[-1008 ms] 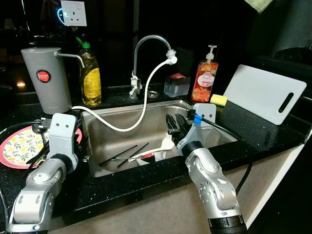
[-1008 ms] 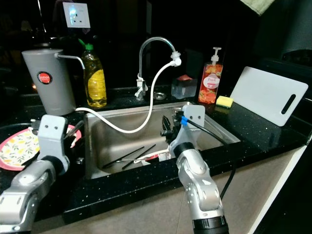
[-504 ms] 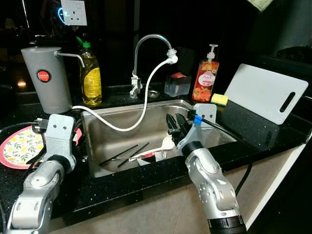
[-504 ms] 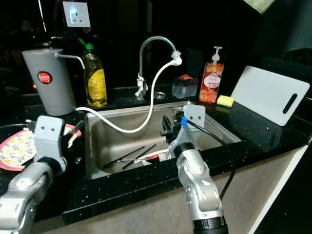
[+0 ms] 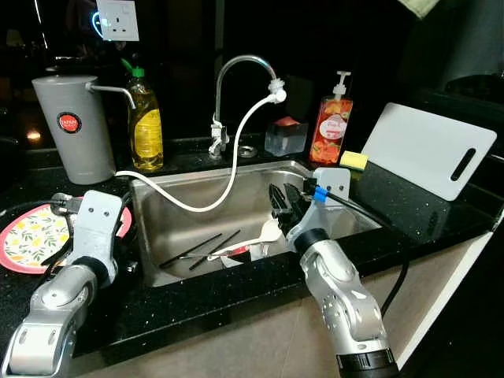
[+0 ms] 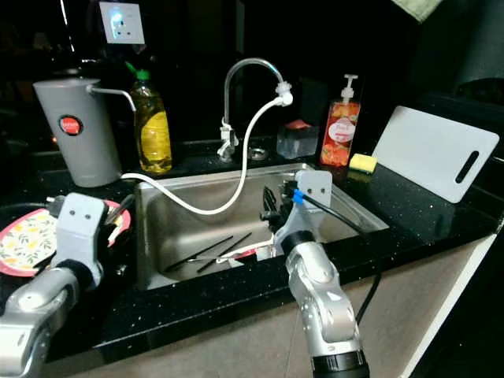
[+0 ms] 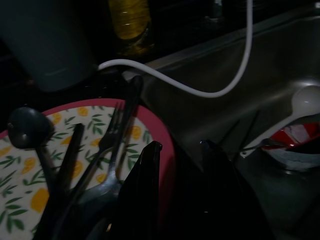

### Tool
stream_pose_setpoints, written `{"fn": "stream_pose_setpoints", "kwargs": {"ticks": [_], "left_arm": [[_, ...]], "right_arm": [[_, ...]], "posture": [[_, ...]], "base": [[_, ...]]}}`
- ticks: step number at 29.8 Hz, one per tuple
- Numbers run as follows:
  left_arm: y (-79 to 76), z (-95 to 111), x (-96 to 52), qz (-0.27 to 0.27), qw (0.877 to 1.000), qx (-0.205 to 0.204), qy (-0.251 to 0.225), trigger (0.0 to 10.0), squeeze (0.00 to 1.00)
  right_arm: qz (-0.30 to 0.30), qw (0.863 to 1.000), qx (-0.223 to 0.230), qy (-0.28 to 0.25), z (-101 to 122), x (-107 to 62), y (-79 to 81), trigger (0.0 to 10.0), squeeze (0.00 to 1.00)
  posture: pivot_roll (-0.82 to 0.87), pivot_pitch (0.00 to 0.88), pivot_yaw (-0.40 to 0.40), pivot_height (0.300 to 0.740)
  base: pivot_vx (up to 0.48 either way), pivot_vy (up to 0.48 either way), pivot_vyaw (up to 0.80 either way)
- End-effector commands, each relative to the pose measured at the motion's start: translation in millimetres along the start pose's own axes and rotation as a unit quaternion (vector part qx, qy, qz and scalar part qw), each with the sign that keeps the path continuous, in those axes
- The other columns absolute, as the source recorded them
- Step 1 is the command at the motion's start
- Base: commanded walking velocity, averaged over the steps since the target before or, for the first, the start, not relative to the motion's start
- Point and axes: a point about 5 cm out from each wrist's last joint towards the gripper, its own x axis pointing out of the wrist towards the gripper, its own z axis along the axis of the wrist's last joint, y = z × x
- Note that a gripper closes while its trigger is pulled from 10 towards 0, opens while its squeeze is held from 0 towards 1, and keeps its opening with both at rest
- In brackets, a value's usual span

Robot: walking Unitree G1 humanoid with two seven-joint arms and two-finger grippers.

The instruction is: Kitchen organization

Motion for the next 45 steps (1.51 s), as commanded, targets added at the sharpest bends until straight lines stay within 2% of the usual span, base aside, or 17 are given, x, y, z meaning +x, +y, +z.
{"fn": "stream_pose_setpoints", "kwargs": {"ticks": [1, 5, 7, 8, 9, 11, 14, 16, 19, 22, 31, 36, 40, 45], "left_arm": [[-0.8, 0, -0.8, 0.007, 1.0, 0.002, -0.003, 10.0, 0.0], [-3.5, 0, -1.4, -0.001, 1.0, 0.008, -0.002, 10.0, 0.0], [-7.6, -3, -2.2, -0.019, 1.0, 0.004, 0.007, 10.0, 0.0], [-7.6, -3, -2.2, -0.019, 1.0, 0.004, 0.007, 10.0, 0.0], [-9.5, -4, -3.0, -0.044, 0.999, -0.015, 0.013, 10.0, 0.0], [-10.1, -5, -3.3, -0.054, 0.998, -0.02, 0.013, 10.0, 0.0], [-10.2, -4, -3.5, -0.051, 0.999, -0.015, 0.01, 10.0, 0.0], [-10.2, -4, -3.5, -0.051, 0.999, -0.015, 0.01, 10.0, 0.0], [-11.2, -3, -4.5, -0.039, 0.999, 0.0, 0.005, 10.0, 0.0], [-11.0, -3, -5.0, -0.036, 0.999, -0.002, 0.004, 10.0, 0.0], [-10.3, -2, -5.0, -0.044, 0.999, 0.001, 0.006, 10.0, 0.0], [-10.1, -3, -5.3, -0.043, 0.999, 0.003, 0.006, 10.0, 0.0], [-9.6, -3, -5.6, -0.042, 0.999, 0.008, 0.006, 10.0, 0.0], [-9.1, -3, -5.3, -0.042, 0.999, 0.011, 0.007, 10.0, 0.0]], "right_arm": [[-0.02, 1.0, -0.009, 0.01, -6, -6.0, -10.0, 10.0, 0.0], [-0.034, 0.999, -0.018, 0.018, -10, -11.4, -16.2, 10.0, 0.0], [-0.06, 0.996, -0.053, 0.025, -13, -20.6, -28.1, 10.0, 0.0], [-0.06, 0.996, -0.053, 0.025, -13, -20.6, -28.1, 10.0, 0.0], [-0.079, 0.994, -0.072, 0.03, -17, -24.2, -37.0, 10.0, 0.0], [-0.085, 0.993, -0.075, 0.032, -18, -24.6, -39.9, 10.0, 0.0], [-0.106, 0.99, -0.085, 0.04, -21, -25.7, -49.3, 10.0, 0.0], [-0.106, 0.99, -0.085, 0.04, -21, -25.7, -49.3, 10.0, 0.0], [-0.139, 0.984, -0.092, 0.058, -26, -36.5, -68.5, 10.0, 0.0], [-0.144, 0.983, -0.093, 0.064, -27, -42.0, -73.7, 10.0, 0.0], [-0.079, 0.984, -0.129, 0.097, -34, -58.4, -73.0, 10.0, 0.0], [-0.076, 0.983, -0.138, 0.097, -33, -59.4, -74.6, 10.0, 0.0], [-0.071, 0.981, -0.145, 0.109, -35, -68.8, -81.3, 10.0, 0.0], [-0.053, 0.981, -0.151, 0.115, -36, -71.5, -78.1, 10.0, 0.0]], "posture": [[-0.04, 0.008, -0.067, 0.74], [-0.04, 0.007, -0.071, 0.74], [-0.04, 0.008, -0.071, 0.74], [-0.04, 0.008, -0.071, 0.74], [-0.04, 0.007, -0.069, 0.74], [-0.04, 0.007, -0.069, 0.74], [-0.03, 0.006, -0.071, 0.74], [-0.03, 0.006, -0.071, 0.74], [-0.03, 0.006, -0.076, 0.74], [-0.03, 0.008, -0.076, 0.74], [-0.03, 0.011, -0.065, 0.74], [-0.03, 0.009, -0.062, 0.74], [-0.03, 0.008, -0.057, 0.74], [-0.04, 0.008, -0.057, 0.74]], "base": [[0.0, 0.0, 0.0], [0.0, 0.0, 0.0], [0.0, 0.0, 0.0], [0.0, 0.0, 0.0], [0.0, 0.0, 0.0], [0.0, 0.0, 0.0], [0.0, 0.0, 0.0], [0.0, 0.0, 0.0], [0.0, 0.0, 0.0], [0.0, 0.0, 0.0], [0.0, 0.0, 0.0], [0.0, 0.0, 0.0], [0.0, 0.0, 0.0], [0.0, 0.0, 0.0]]}}
